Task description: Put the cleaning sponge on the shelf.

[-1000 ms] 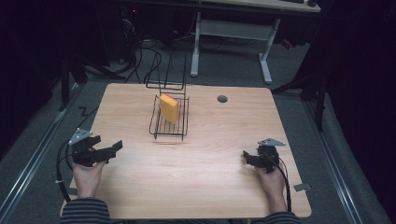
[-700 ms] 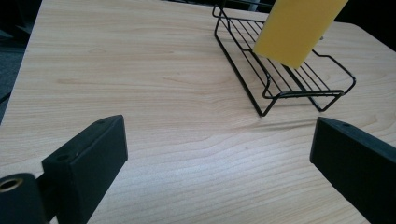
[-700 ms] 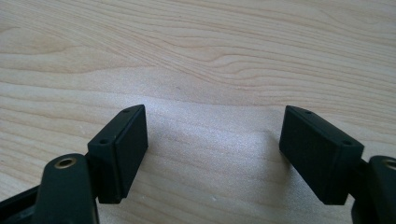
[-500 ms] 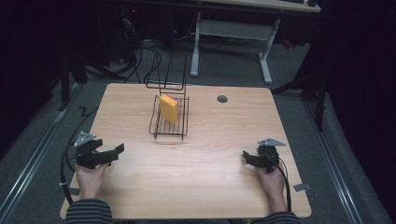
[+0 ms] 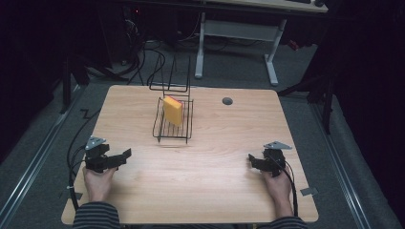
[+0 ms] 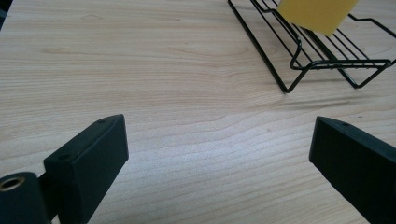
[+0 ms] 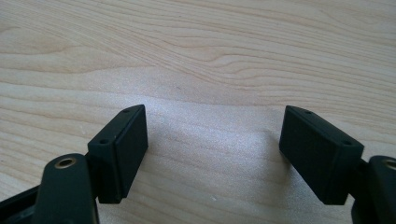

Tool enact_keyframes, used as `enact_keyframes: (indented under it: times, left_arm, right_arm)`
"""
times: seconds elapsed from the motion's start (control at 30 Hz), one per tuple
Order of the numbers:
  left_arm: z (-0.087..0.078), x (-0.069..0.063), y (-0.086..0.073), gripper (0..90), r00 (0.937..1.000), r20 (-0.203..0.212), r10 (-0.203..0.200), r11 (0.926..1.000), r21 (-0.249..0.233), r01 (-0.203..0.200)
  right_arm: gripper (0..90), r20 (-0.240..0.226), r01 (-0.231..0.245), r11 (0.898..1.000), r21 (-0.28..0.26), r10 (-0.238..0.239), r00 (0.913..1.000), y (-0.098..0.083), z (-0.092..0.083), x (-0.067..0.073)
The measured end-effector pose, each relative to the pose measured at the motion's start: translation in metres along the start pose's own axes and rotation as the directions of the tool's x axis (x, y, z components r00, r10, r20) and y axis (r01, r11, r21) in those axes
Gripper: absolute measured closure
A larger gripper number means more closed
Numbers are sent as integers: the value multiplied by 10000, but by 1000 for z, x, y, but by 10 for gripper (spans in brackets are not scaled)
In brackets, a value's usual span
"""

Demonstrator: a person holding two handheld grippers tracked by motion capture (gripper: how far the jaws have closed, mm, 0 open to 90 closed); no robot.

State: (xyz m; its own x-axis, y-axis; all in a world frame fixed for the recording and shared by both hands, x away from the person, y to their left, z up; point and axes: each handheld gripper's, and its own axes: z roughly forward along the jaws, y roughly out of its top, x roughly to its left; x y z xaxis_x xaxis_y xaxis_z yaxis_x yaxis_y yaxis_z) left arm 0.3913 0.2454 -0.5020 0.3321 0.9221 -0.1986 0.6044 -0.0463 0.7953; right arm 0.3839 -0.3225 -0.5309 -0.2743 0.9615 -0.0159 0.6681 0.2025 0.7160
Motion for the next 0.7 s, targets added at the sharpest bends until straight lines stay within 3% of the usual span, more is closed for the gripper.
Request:
enact_keyframes:
  times: [0.2, 0.7]
  left_arm:
    - [12, -3, -2, 52, 9995, -213, 248, 9993, 290, -242]
    - [34, -3, -6, 51, 9980, -523, 367, 9969, 720, -329]
  right_arm:
    - [238, -2, 0, 10000, -1, 0, 10000, 0, 0, 0]
    - [238, -3, 0, 10000, 0, 0, 10000, 0, 0, 0]
